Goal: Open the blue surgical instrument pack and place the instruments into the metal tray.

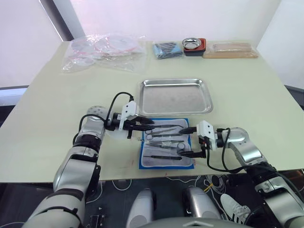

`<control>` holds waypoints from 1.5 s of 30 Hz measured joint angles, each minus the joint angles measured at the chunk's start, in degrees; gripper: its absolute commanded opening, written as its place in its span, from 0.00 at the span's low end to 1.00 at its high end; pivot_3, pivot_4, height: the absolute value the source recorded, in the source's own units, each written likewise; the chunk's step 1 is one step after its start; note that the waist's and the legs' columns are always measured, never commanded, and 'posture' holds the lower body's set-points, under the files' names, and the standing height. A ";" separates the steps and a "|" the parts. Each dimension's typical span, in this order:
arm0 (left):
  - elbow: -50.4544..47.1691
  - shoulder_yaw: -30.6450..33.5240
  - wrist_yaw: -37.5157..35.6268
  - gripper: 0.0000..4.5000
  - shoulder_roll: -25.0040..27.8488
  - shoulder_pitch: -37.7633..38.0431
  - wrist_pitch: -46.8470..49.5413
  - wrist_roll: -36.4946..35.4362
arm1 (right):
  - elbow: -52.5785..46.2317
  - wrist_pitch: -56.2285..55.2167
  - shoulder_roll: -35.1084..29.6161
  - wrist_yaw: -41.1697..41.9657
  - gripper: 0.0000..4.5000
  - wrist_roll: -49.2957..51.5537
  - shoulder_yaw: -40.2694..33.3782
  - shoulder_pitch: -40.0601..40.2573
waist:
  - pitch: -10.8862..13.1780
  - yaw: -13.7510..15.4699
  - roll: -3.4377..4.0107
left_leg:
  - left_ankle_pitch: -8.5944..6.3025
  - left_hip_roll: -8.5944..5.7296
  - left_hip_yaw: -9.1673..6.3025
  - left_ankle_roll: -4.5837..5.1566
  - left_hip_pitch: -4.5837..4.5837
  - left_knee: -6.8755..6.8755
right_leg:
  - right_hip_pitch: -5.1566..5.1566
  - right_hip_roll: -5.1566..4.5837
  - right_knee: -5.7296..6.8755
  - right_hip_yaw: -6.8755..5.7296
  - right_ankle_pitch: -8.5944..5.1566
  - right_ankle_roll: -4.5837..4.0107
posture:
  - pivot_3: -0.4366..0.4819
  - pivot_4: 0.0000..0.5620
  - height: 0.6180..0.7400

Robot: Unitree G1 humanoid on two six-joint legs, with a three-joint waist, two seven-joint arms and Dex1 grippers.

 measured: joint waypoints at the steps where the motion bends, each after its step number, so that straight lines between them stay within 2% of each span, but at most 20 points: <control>1: 0.00 0.01 -0.07 0.50 0.00 0.00 -0.02 0.02 | 0.00 0.00 0.00 0.00 1.00 0.00 0.00 0.01 | 0.00 0.00 0.00 | 0.00 0.00 0.00 0.00 0.00 0.00 | 0.00 0.00 0.00 0.00 0.00 0.00 | 0.48 0.27 1.00; 18: 1.08 -1.66 1.70 0.50 -0.39 -1.64 -0.29 4.48 | 0.00 0.00 0.18 -0.59 1.00 0.00 -0.01 0.07 | -0.06 -0.01 0.04 | 0.00 0.01 -0.02 0.00 0.02 -0.01 | 0.00 0.02 0.00 -0.01 -0.02 -0.04 | 0.48 0.27 1.00; 21: 1.08 -1.65 1.90 0.33 -0.56 -1.70 0.15 4.55 | 0.00 0.00 0.19 -0.65 1.00 0.00 -0.02 0.09 | -0.07 -0.01 0.04 | 0.00 0.01 -0.02 0.00 0.02 -0.01 | 0.00 0.02 0.00 -0.01 -0.04 -0.06 | 0.48 0.27 1.00; 23: 1.08 -1.67 1.97 0.09 -0.68 -1.73 0.84 4.69 | 0.00 0.00 0.24 -0.67 1.00 0.00 -0.02 0.08 | -0.08 -0.03 0.03 | 0.00 0.01 -0.01 0.00 0.02 -0.02 | 0.00 0.02 0.00 0.00 -0.03 -0.05 | 0.48 0.27 1.00; 24: 1.04 -1.79 1.73 0.01 -0.68 -1.73 1.00 4.94 | 0.00 0.00 0.26 -0.68 1.00 0.00 -0.02 0.08 | -0.08 -0.03 0.04 | 0.00 0.01 -0.02 0.00 0.02 -0.02 | 0.00 0.02 0.00 -0.01 -0.03 -0.05 | 0.48 0.27 1.00; 32: 0.51 -1.75 1.72 0.01 -0.66 -1.71 1.81 5.09 | 0.07 0.09 0.26 -0.70 1.00 0.00 -0.01 0.08 | -0.08 -0.03 0.04 | 0.00 0.02 -0.02 0.00 0.02 -0.02 | 0.00 0.02 0.00 0.00 -0.04 -0.06 | 0.48 0.27 1.00; 45: -9.75 -1.73 2.02 0.01 1.37 1.44 7.89 4.97 | -0.14 1.50 0.00 -0.70 1.00 -0.07 0.55 -0.28 | -0.07 -0.13 0.03 | 0.00 0.03 -0.02 0.00 0.00 -0.03 | -0.01 0.02 -0.02 0.00 -0.09 -0.15 | 0.48 0.27 1.00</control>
